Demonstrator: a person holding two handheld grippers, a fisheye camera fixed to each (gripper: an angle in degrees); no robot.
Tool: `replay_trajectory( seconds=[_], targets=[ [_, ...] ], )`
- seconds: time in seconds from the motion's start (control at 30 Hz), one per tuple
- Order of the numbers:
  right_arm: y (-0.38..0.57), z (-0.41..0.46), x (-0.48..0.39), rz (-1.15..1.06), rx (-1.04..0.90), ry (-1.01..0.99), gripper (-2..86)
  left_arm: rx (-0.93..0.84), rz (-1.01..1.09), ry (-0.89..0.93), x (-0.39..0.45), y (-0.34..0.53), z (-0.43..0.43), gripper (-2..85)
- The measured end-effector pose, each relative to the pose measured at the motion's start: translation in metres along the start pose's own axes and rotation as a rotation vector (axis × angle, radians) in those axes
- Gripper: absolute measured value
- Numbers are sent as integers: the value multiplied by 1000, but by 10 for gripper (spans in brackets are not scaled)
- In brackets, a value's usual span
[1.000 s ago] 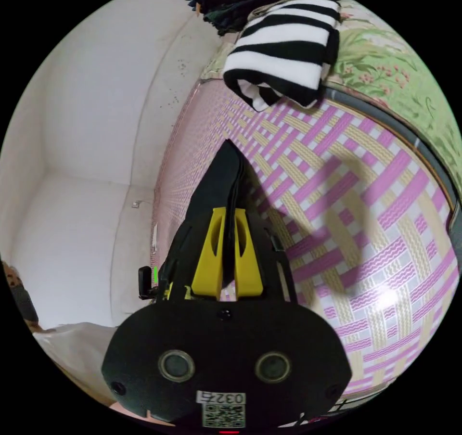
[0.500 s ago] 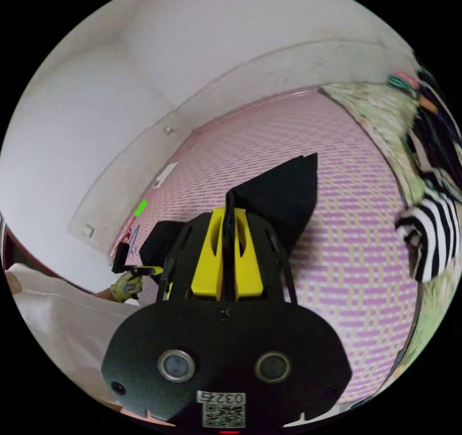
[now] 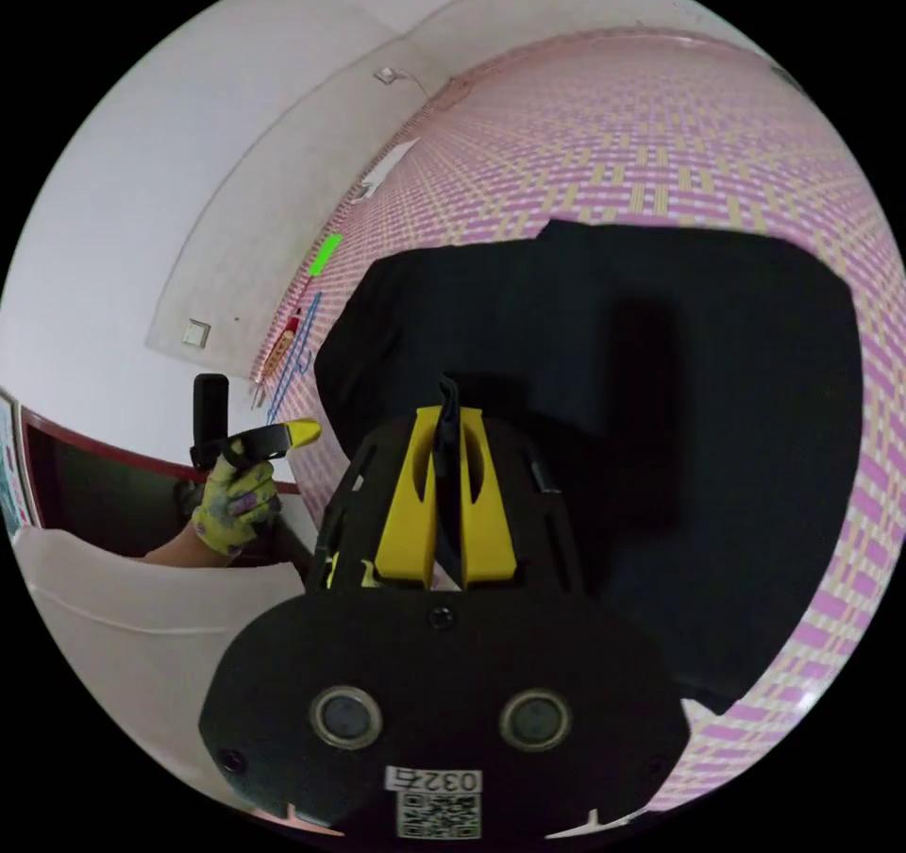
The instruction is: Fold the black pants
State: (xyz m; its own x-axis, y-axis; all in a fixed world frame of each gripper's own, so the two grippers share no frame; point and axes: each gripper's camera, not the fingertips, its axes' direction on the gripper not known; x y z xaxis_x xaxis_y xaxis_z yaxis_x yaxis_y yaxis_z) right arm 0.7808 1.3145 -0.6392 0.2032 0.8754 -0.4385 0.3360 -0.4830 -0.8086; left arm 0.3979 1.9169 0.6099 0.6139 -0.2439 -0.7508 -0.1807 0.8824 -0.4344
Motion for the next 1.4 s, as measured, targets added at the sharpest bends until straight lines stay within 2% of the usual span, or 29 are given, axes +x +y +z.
replay_trajectory(
  seconds=[0.17,0.23,0.3,0.33,0.4,0.53,0.6,0.7,0.73,0.8,0.87,1.13,1.4],
  targets=[
    [3,-35,-15,-88,83,49,53,34,1,5,-6,-1,-16,-9],
    [-2,-12,-2,-61,-6,4,78,20,9,6,-5,-8,-11,-9],
    [-3,26,25,-35,-214,-122,77,-35,25,15,0,-21,6,-9],
    [-1,26,31,-33,-221,-168,78,-48,32,16,3,-24,11,-9],
    [14,-7,47,-19,-132,-278,77,-112,85,5,19,-37,31,-9],
    [49,-101,77,-2,74,-193,65,-198,174,-27,47,-54,65,-9],
    [87,-161,126,146,208,-92,64,-281,225,-41,62,-61,94,-9],
    [144,-211,201,390,327,-55,70,-451,311,-63,79,-57,131,-9],
    [153,-217,214,426,339,-60,73,-490,331,-97,81,-54,138,-9],
    [180,-227,253,530,325,-45,83,-591,429,-338,85,-37,160,-9],
    [188,-227,270,552,304,-53,92,-550,492,-327,89,-31,157,-9],
    [182,-210,312,570,382,-272,85,-504,460,-236,84,-45,153,-9],
    [164,-229,329,520,397,-323,18,-504,393,-280,102,-67,171,-9]
  ],
)
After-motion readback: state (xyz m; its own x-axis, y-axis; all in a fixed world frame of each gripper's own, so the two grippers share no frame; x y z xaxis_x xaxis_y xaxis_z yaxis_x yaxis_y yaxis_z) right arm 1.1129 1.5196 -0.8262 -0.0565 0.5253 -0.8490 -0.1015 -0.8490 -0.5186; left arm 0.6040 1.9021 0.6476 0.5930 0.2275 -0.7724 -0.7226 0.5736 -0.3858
